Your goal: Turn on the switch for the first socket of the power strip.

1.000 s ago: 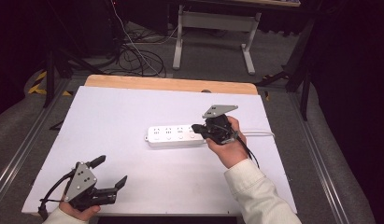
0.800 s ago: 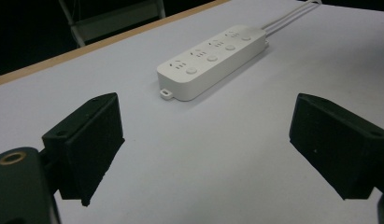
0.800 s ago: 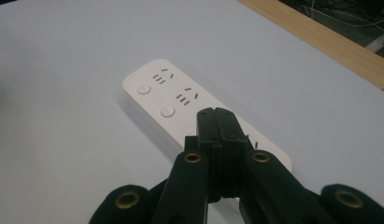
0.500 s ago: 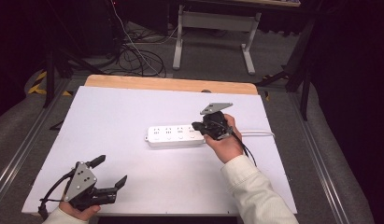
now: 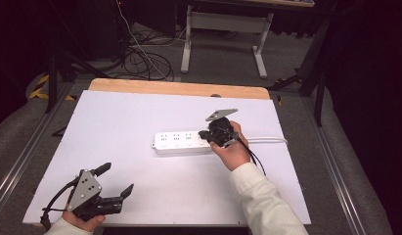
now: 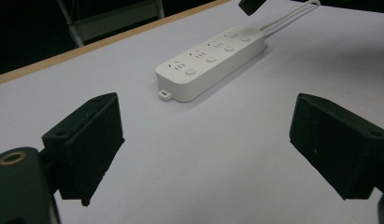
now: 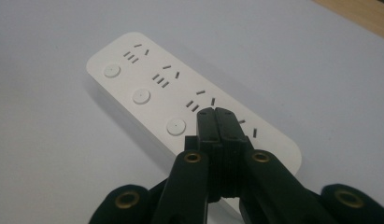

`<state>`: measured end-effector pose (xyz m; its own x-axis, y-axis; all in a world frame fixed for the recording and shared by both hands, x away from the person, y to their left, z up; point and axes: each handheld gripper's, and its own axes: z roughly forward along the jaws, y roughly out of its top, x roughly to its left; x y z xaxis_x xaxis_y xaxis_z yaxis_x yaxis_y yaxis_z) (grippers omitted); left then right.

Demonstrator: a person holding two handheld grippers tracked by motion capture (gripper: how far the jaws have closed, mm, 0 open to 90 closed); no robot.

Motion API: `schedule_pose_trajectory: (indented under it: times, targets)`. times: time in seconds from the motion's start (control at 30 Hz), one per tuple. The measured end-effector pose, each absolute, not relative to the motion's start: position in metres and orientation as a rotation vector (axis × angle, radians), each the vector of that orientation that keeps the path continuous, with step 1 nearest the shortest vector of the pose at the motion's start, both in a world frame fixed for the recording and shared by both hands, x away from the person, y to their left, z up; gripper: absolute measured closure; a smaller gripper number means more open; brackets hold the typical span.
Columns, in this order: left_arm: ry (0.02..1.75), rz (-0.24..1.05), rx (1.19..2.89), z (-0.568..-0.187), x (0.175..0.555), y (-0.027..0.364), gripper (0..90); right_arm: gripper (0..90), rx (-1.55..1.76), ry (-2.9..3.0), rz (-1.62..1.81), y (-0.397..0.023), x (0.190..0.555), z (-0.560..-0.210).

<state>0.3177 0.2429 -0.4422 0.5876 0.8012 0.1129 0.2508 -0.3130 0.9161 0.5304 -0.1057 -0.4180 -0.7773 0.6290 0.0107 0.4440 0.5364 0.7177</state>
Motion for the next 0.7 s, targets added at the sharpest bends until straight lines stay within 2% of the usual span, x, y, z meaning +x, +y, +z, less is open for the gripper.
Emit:
schedule_pose_trajectory:
  times: [0.7]
  targets:
    - [0.852, 0.716, 1.854, -0.442, 0.318, 0.243, 10.3, 90.0, 0.944, 2.576, 0.92, -0.098, 0.54, -0.44]
